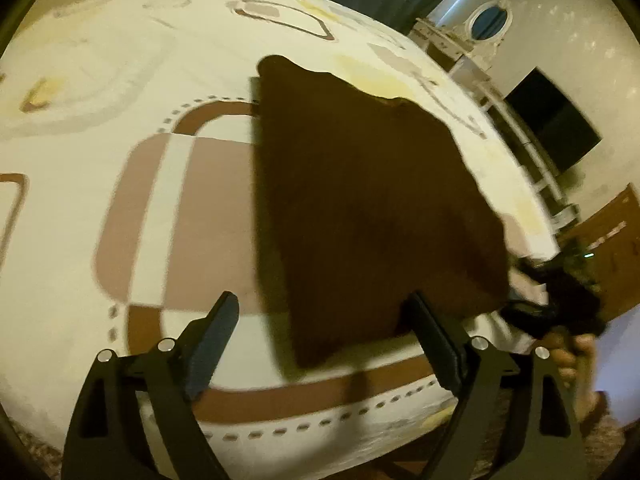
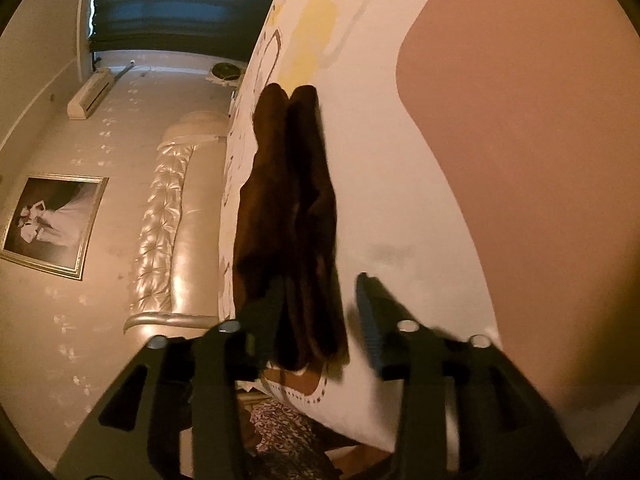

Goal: Fold small clothes

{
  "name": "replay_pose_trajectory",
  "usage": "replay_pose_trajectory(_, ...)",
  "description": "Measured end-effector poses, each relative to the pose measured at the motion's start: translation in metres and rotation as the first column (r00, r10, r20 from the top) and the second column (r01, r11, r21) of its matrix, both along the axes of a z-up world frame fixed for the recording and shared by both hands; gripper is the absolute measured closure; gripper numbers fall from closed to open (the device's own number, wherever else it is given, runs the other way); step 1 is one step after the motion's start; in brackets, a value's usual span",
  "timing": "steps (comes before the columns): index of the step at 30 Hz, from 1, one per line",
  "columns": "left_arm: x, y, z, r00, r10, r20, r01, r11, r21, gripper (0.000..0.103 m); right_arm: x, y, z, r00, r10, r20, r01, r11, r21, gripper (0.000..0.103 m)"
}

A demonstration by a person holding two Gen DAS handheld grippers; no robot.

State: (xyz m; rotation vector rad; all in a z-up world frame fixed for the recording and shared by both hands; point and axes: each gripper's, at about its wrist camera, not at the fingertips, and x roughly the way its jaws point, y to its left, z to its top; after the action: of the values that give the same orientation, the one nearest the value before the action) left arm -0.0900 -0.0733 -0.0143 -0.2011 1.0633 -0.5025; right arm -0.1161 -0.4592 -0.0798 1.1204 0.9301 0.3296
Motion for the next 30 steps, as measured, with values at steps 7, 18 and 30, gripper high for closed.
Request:
replay_pose_trajectory(7, -0.025, 0.004, 0.005, 0.998, 0.042, 0.051, -0.048, 0.992, 0.121, 0.017, -0.02, 0.032, 0.023, 1.0, 0.0, -0.025, -0.004, 0.992, -0.13, 0.021)
replay_pose_trajectory(18, -0.058, 0.001, 0.024, 0.984, 0.062, 0.169, -0.099, 0.971, 0.218, 0.017, -0.057, 0.104, 0.064, 0.998, 0.027, -0.058, -0.058, 0.755, -0.653, 0.021)
replay_pose_trajectory(30, -0.077, 0.003, 0.04, 0.969, 0.096, 0.227, -0.148, 0.963, 0.224, 0.017, -0.073, 0.146, 0.063, 1.0, -0.011, -0.025, -0.015, 0.558, -0.829, 0.016)
